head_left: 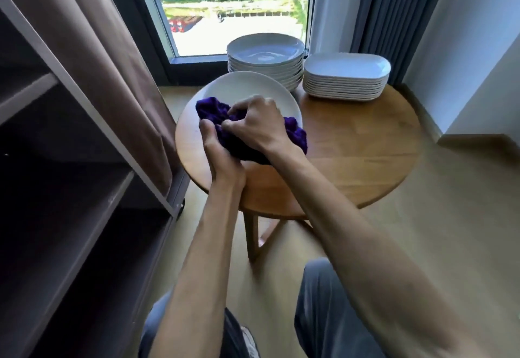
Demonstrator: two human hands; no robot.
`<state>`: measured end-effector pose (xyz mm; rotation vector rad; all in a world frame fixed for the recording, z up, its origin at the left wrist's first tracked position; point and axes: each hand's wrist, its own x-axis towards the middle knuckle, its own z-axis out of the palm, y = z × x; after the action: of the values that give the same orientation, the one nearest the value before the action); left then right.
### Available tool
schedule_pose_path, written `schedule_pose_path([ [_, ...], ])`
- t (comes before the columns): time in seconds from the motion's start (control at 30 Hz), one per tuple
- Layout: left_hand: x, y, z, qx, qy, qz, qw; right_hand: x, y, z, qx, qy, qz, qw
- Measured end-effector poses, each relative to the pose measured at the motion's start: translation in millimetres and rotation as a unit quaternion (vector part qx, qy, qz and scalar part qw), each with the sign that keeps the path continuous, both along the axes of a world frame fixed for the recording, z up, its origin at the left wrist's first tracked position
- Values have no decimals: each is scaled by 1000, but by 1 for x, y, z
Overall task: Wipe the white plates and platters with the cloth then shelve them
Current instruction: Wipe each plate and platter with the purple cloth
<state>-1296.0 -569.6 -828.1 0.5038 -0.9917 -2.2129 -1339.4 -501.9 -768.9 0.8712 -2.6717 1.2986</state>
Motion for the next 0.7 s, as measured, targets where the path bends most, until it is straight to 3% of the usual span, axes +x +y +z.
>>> schedule_pose_path([
  [0.2,-5,5,-2,17,-11,-21,1000,-25,27,-13,141,-51,-74,986],
  [0.27,-7,5,-2,-44,-16,27,999,-36,39,-20,152,-37,-124,980],
  [0.37,-8,10,-3,-131,-5,46,990,-52,48,-24,111,29,-185,976],
  [0.53,-9,28,-11,-155,9,-14,988,-66,27,1,36,70,-204,976],
  [0.63,-11,30,-12,-135,16,-30,990,-52,10,14,-10,70,-136,988],
  [0.7,-14,23,-11,-107,19,-25,994,-39,5,17,-42,22,-60,997],
])
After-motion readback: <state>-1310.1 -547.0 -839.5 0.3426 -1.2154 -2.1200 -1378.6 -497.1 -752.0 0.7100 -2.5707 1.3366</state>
